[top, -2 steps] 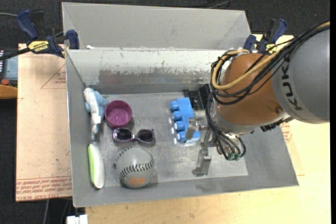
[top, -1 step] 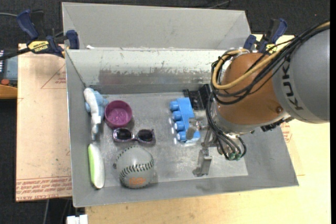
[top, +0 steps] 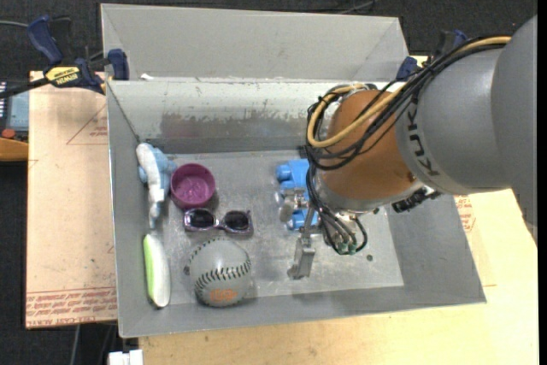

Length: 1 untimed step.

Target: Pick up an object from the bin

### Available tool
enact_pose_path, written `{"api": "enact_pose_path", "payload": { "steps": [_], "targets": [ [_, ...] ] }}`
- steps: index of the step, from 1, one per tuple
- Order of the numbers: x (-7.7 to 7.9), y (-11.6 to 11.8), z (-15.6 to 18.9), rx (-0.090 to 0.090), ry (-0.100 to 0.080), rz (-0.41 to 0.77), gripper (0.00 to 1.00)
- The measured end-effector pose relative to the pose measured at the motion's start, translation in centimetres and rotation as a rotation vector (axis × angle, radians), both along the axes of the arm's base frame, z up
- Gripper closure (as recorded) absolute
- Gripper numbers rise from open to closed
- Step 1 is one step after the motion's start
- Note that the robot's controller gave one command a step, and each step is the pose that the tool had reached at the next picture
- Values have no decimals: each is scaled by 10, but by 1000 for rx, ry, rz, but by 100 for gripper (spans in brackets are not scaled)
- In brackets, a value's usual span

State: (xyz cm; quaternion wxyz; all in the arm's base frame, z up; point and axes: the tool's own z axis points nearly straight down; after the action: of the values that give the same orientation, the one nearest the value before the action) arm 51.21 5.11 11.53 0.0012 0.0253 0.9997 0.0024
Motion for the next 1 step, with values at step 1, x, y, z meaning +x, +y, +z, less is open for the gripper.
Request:
{"api": "enact_pose_path", "payload": {
  "steps": [1],
  "targets": [
    [-32, -26, 62, -1, 1, 17, 0]
  ]
}}
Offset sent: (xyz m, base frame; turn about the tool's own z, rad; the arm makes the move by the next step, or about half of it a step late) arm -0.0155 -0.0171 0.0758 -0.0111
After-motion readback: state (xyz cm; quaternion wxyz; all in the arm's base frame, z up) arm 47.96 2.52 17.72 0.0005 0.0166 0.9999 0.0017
